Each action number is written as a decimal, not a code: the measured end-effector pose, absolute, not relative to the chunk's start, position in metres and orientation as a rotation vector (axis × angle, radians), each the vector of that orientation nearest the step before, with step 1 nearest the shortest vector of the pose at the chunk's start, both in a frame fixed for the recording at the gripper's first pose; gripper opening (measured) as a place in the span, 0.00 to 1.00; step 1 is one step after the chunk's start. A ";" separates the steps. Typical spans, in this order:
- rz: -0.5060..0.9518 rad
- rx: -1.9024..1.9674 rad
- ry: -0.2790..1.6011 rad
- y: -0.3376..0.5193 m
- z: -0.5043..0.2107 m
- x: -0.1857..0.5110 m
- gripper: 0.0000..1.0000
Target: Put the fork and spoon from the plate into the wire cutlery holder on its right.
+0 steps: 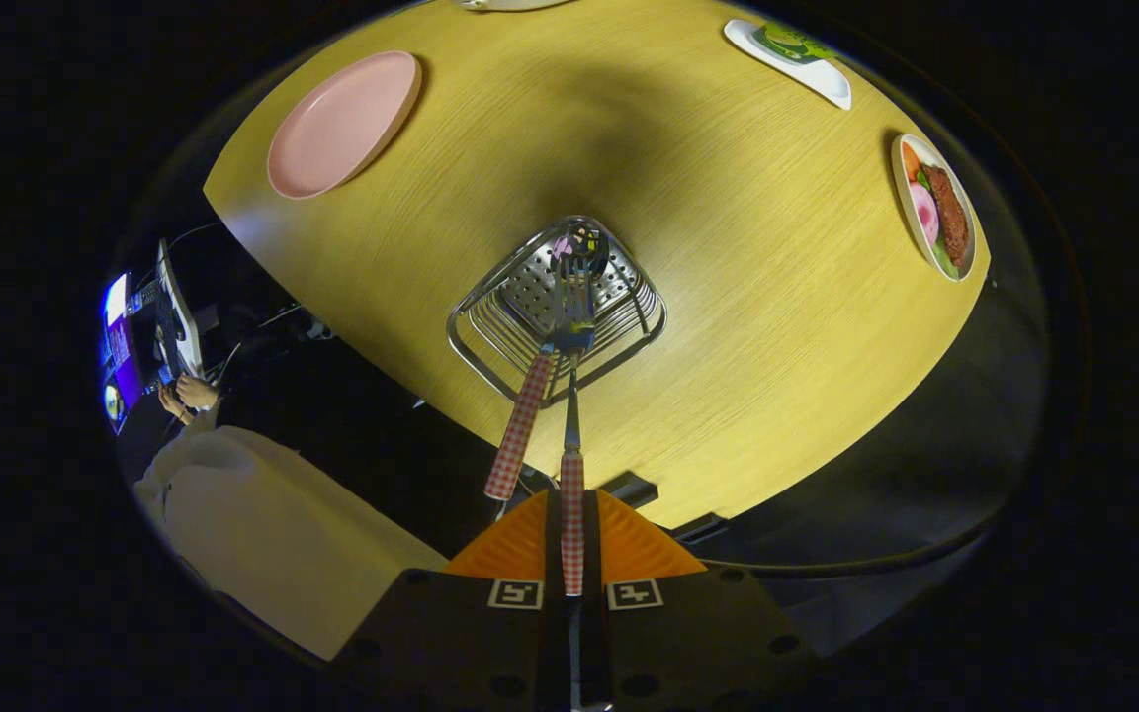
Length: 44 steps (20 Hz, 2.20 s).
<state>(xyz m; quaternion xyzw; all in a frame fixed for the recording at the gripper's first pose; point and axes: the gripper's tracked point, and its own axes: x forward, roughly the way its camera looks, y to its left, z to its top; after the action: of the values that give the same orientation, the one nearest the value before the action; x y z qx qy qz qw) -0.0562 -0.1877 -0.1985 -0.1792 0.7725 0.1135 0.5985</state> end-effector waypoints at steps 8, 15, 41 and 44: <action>0.240 -0.271 1.810 -0.170 -0.197 -0.041 0.15; 0.245 -0.186 1.662 -0.158 -0.178 -0.023 0.43; 0.067 0.149 0.535 -0.128 0.006 -0.052 0.99; 0.025 0.131 0.374 -0.117 0.035 -0.057 0.99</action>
<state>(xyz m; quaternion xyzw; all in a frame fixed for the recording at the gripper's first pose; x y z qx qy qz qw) -0.0568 -0.1170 0.0354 0.0650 0.1859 0.0122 0.9803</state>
